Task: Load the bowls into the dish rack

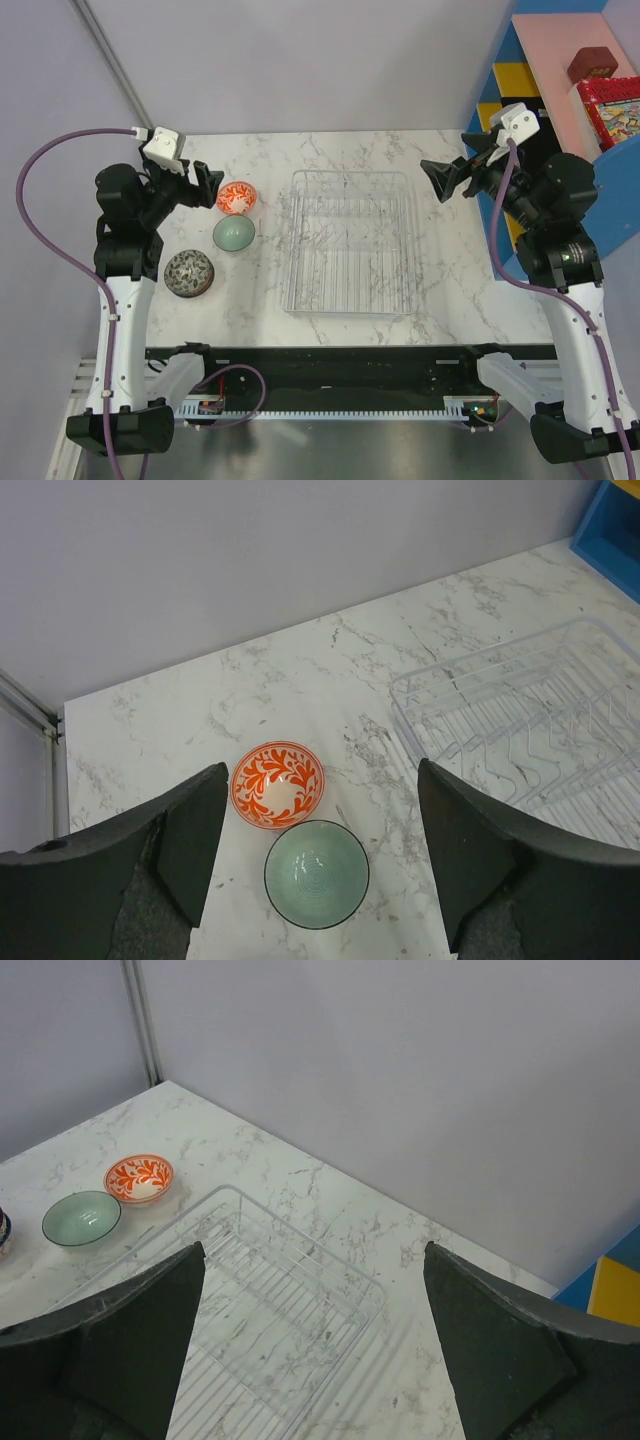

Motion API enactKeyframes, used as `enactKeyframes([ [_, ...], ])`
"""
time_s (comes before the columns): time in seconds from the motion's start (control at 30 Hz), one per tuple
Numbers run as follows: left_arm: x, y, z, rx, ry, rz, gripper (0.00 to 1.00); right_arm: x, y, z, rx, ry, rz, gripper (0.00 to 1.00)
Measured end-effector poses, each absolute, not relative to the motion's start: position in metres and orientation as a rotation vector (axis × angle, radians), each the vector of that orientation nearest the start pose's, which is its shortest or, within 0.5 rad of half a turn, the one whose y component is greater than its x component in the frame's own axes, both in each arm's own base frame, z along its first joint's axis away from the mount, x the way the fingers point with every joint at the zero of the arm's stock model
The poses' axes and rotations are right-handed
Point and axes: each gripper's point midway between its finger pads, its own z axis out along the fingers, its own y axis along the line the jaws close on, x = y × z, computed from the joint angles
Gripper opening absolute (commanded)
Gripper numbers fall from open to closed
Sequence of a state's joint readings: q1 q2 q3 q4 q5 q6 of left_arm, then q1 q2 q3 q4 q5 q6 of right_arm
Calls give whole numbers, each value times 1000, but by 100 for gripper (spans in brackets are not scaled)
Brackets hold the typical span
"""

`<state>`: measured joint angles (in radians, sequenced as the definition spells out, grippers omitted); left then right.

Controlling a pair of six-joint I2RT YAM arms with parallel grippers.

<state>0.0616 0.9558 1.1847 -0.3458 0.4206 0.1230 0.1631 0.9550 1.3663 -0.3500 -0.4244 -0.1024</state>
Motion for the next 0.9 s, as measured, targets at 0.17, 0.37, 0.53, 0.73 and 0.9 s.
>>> enactKeyframes([
  [0.17,326,-46,374,356,1645,-219,84,296,114,455,-468,1445,377,97],
  [0.37,326,-46,374,355,1647,-218,89,304,111,442,-459,1464,357,98],
  [0.53,326,-45,372,376,1650,-199,98,307,113,430,-538,1474,316,98],
  [0.73,328,-41,354,445,1681,-150,100,317,110,405,-610,1542,256,98],
  [0.9,337,-33,327,488,1757,-99,100,334,113,368,-674,1674,240,98],
])
